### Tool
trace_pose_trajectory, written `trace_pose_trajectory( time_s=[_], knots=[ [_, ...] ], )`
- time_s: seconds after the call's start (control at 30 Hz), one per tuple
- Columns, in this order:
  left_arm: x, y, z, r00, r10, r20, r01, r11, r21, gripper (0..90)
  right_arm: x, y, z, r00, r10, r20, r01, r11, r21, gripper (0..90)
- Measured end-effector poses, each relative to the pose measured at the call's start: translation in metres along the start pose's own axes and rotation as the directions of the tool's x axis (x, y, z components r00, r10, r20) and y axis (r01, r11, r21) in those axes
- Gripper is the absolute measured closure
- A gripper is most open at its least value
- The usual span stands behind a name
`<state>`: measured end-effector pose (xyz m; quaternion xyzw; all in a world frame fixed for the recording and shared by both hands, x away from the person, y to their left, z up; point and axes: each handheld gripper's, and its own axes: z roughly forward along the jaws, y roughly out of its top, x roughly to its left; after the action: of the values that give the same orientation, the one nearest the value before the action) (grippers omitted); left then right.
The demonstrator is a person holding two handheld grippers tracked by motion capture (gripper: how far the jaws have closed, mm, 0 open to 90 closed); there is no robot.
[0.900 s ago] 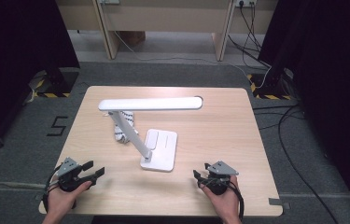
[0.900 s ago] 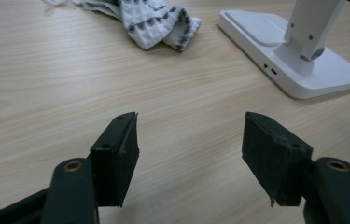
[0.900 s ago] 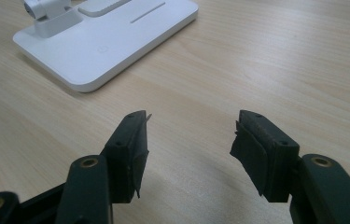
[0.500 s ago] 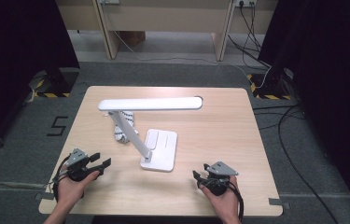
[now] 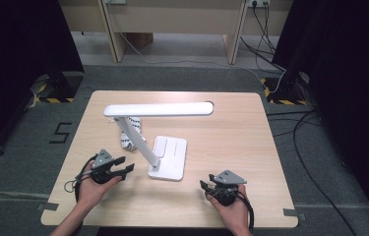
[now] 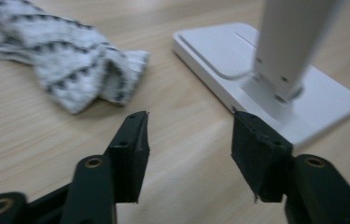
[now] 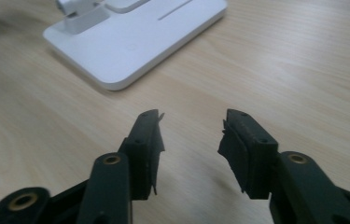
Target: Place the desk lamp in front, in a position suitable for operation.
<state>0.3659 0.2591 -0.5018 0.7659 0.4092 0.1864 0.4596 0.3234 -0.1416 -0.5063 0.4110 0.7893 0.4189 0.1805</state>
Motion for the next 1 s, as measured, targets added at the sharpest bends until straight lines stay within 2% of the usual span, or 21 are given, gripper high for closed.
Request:
trace_pose_trajectory(
  time_s=[0.03,0.07,0.1,0.17,0.2,0.23,0.33,0.43,0.6,0.67,0.77,0.87,0.97,1.0],
  knots=[
    [-0.010,0.001,0.006,0.9978,0.046,0.047,-0.047,0.9986,0.026,51.9,0.003,0.002,0.002,0.9998,-0.009,-0.016,0.009,1.000,0.010,62.9],
    [-0.010,0.001,0.006,0.9978,0.046,0.047,-0.047,0.9986,0.026,51.5,0.003,0.002,0.002,0.9998,-0.009,-0.016,0.009,1.000,0.010,62.9],
    [-0.021,0.003,0.013,0.9918,0.071,0.107,-0.076,0.9962,0.042,51.0,0.012,0.008,0.009,0.9979,-0.043,-0.049,0.045,0.998,0.033,70.1],
    [-0.028,0.007,0.018,0.9878,0.077,0.135,-0.084,0.9954,0.047,48.6,0.019,0.013,0.016,0.9950,-0.069,-0.073,0.073,0.996,0.055,75.6],
    [-0.028,0.007,0.018,0.9878,0.077,0.135,-0.084,0.9954,0.047,46.6,0.023,0.016,0.022,0.9914,-0.093,-0.092,0.099,0.993,0.068,78.2],
    [-0.032,0.010,0.022,0.9861,0.092,0.138,-0.100,0.9939,0.048,45.1,0.026,0.018,0.026,0.9892,-0.103,-0.104,0.112,0.990,0.082,80.8],
    [-0.037,0.018,0.026,0.9852,0.105,0.135,-0.110,0.9935,0.028,44.5,0.034,0.022,0.039,0.9830,-0.121,-0.138,0.137,0.984,0.112,84.8],
    [-0.040,0.023,0.027,0.9854,0.118,0.122,-0.120,0.9927,0.011,44.4,0.038,0.025,0.046,0.9797,-0.119,-0.161,0.139,0.983,0.121,85.9],
    [-0.043,0.030,0.030,0.9864,0.116,0.117,-0.115,0.9933,-0.011,44.0,0.045,0.029,0.054,0.9738,-0.128,-0.188,0.154,0.979,0.133,86.3],
    [-0.044,0.032,0.030,0.9872,0.110,0.116,-0.108,0.9939,-0.023,44.0,0.047,0.030,0.056,0.9724,-0.129,-0.195,0.156,0.979,0.131,86.3],
    [-0.047,0.035,0.031,0.9871,0.124,0.102,-0.121,0.9922,-0.028,44.7,0.049,0.031,0.059,0.9718,-0.125,-0.200,0.154,0.979,0.136,86.4],
    [-0.047,0.037,0.031,0.9890,0.122,0.084,-0.120,0.9923,-0.033,45.9,0.049,0.031,0.060,0.9730,-0.118,-0.198,0.146,0.980,0.134,86.3],
    [-0.048,0.037,0.031,0.9886,0.129,0.077,-0.127,0.9914,-0.029,47.8,0.047,0.031,0.061,0.9735,-0.123,-0.193,0.150,0.980,0.131,86.3],
    [-0.049,0.037,0.031,0.9877,0.135,0.079,-0.133,0.9907,-0.030,48.2,0.045,0.031,0.061,0.9763,-0.115,-0.184,0.140,0.981,0.130,86.2]
  ],
)
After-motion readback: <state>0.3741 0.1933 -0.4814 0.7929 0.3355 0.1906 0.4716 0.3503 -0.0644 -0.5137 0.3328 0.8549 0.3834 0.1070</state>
